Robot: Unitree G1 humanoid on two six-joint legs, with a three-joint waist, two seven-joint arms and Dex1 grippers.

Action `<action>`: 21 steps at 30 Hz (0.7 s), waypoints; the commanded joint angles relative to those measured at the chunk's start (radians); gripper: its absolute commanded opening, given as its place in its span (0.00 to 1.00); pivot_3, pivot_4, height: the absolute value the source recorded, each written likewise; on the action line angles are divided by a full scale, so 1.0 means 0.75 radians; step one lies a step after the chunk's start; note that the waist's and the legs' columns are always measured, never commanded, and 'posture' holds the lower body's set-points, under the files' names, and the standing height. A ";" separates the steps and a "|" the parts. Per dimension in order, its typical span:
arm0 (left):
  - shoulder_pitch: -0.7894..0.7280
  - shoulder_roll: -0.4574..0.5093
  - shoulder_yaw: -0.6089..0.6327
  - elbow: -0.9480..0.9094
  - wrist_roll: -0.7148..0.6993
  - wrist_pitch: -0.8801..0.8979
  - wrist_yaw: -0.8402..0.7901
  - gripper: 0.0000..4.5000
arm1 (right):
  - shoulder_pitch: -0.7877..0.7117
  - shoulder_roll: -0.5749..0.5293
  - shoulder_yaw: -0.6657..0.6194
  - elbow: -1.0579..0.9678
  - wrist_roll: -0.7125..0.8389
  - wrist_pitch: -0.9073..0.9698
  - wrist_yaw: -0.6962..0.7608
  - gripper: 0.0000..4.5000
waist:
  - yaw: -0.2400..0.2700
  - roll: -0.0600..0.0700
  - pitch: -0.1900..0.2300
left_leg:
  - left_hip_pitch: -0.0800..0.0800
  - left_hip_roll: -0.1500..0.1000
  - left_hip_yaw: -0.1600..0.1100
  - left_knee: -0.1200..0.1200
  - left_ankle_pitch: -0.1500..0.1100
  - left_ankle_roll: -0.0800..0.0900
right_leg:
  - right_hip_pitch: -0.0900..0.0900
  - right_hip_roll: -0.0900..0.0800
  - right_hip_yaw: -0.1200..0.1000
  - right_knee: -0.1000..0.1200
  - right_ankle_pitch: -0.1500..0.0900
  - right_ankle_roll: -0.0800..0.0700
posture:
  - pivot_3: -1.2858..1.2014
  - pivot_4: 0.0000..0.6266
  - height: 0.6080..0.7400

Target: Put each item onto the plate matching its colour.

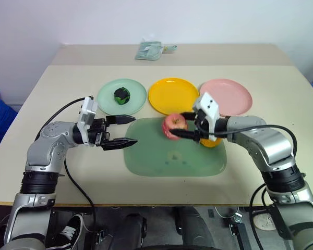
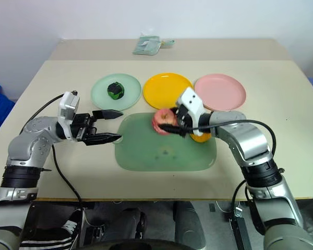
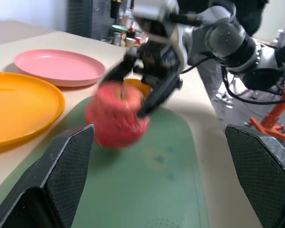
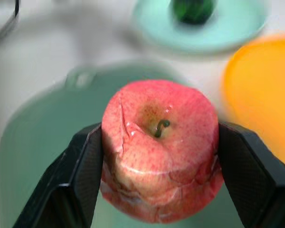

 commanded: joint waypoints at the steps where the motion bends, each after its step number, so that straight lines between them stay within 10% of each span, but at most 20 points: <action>1: -0.063 -0.028 0.076 0.026 -0.018 -0.058 0.082 1.00 | -0.111 0.043 -0.135 0.096 -0.055 -0.103 -0.154 0.70 | 0.002 0.000 0.000 | 0.000 0.000 0.000 0.000 0.000 0.000 | 0.000 0.000 0.000 0.000 0.000 0.000 | 0.52 0.24 1.00; 19: -0.113 -0.041 0.058 0.153 0.110 -0.303 0.136 1.00 | -0.287 0.057 -0.303 0.738 -0.331 -0.375 -0.555 0.70 | -0.012 0.001 0.000 | -0.001 -0.001 0.002 -0.003 0.000 0.000 | -0.002 0.000 0.001 0.001 0.000 0.000 | 0.52 0.24 1.00; 21: -0.110 -0.039 0.059 0.149 0.107 -0.299 0.134 1.00 | -0.285 0.042 -0.299 0.752 -0.362 -0.383 -0.576 0.94 | -0.010 0.001 0.000 | -0.001 0.000 0.002 -0.002 0.000 -0.001 | -0.002 0.000 0.001 0.002 0.000 0.000 | 0.52 0.24 1.00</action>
